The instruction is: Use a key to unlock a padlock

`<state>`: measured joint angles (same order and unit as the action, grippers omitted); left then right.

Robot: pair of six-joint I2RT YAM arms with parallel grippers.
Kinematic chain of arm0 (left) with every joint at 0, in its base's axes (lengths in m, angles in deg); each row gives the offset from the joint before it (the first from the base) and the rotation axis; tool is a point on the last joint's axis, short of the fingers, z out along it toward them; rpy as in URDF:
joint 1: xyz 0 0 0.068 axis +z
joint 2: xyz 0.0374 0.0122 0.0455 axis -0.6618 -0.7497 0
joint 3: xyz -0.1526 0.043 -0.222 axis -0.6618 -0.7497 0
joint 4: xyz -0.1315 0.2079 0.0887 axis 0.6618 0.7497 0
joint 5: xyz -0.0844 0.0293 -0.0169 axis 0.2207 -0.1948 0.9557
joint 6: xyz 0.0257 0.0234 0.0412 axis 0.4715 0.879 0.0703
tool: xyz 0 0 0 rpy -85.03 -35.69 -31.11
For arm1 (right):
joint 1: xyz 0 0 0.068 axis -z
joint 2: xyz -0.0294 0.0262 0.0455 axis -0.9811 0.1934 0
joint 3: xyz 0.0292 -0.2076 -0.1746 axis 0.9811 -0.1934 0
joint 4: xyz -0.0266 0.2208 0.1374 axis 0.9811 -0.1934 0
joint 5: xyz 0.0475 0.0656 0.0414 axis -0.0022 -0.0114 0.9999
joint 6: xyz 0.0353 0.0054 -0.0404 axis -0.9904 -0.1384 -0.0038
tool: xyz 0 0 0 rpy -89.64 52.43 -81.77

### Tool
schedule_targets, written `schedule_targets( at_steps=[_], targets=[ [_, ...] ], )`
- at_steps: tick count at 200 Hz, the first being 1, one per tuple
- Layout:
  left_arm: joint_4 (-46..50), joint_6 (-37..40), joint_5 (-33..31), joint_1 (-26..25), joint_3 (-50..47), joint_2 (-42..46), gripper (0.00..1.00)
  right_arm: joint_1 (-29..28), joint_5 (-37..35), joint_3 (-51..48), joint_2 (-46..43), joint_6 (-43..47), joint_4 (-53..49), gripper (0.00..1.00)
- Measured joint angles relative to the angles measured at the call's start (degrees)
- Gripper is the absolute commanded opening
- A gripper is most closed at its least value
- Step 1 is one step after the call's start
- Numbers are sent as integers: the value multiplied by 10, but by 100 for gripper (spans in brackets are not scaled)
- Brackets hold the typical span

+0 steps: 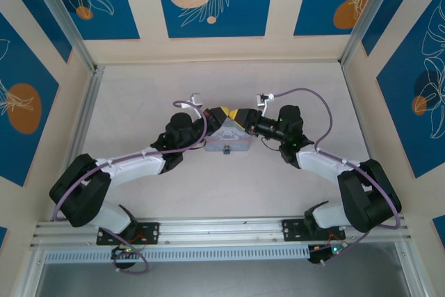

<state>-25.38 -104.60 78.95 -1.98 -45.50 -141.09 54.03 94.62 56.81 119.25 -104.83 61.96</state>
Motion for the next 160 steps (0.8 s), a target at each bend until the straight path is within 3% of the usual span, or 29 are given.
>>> schedule_targets(
  at_steps=[114, 160],
  targets=[
    [0, -1, 0, 0, 0, 0, 0, -2, 6, 0, 4, 0, 15, 23],
    [-2, -1, 0, 0, 0, 0, 0, -2, 7, 0, 4, 0, 16, 23]
  ],
)
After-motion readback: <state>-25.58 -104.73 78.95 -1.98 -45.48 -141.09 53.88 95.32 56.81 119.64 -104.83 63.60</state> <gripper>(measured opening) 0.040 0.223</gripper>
